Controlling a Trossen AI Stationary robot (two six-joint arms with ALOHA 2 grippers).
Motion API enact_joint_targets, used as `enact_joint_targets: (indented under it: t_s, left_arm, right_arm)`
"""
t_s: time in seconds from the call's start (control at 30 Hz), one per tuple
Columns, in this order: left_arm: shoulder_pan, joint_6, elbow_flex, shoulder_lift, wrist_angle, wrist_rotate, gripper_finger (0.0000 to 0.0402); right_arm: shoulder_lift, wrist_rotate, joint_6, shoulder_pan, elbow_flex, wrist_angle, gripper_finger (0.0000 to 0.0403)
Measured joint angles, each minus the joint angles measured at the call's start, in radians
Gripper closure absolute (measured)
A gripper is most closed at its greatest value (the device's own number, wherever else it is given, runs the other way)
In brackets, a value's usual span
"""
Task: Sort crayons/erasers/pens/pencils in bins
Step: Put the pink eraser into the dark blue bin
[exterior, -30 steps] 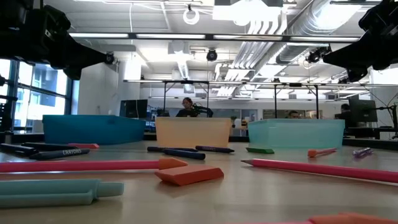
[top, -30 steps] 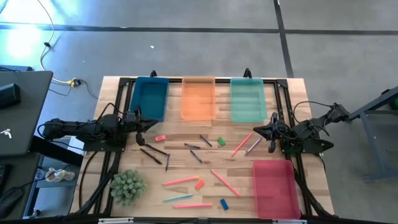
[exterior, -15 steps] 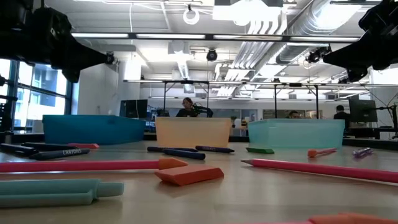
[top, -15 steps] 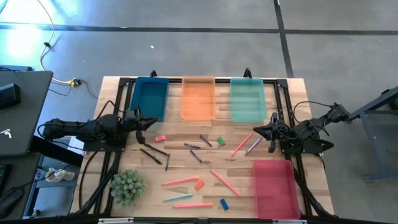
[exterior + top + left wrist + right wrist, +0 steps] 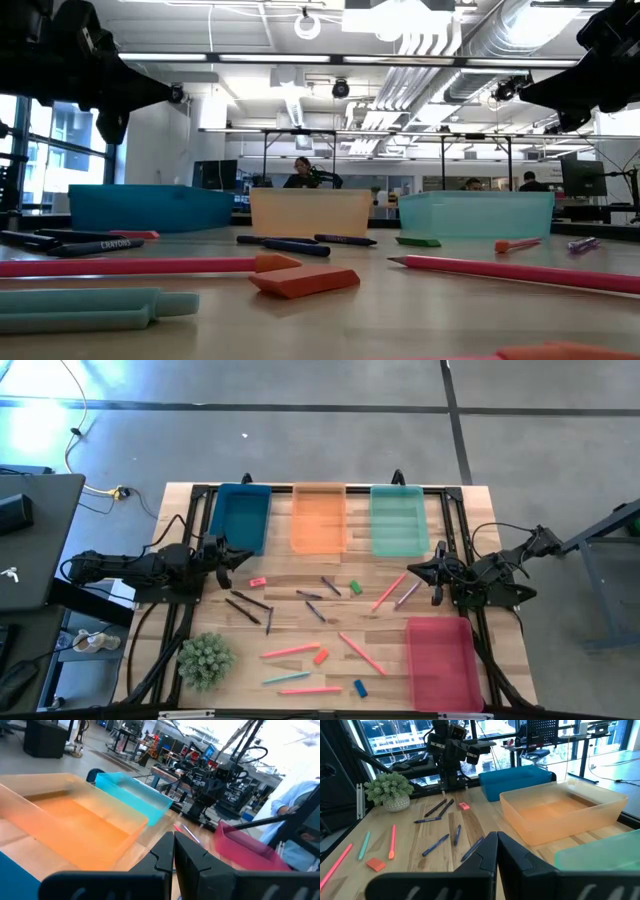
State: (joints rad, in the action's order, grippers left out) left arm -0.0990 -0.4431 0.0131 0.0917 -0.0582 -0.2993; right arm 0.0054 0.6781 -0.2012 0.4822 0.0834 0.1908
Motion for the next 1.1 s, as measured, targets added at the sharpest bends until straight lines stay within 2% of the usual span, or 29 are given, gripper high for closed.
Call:
enact_joint_targets:
  t_s: [0.4, 0.73, 0.87, 0.97, 1.1]
  left_arm:
    - [0.0, 0.001, 0.0, 0.0, -0.132, -0.023, 0.0398]
    - [0.0, 0.033, 0.0, 0.0, -0.181, -0.024, 0.0398]
    - [0.0, 0.034, 0.0, 0.0, -0.179, -0.019, 0.0398]
    - [0.0, 0.042, 0.0, 0.0, -0.178, -0.048, 0.039]
    - [0.0, 0.036, 0.0, 0.0, -0.178, -0.124, 0.0361]
  right_arm:
    - [0.0, 0.009, -0.008, 0.0, 0.0, 0.0, 0.0402]
    - [0.0, 0.006, -0.261, 0.0, 0.0, -0.043, 0.0402]
    - [0.0, 0.014, -0.288, 0.0, 0.0, -0.047, 0.0402]
    - [0.0, 0.014, -0.344, 0.0, 0.0, -0.057, 0.0402]
    - [0.0, 0.022, -0.483, 0.0, 0.0, -0.078, 0.0402]
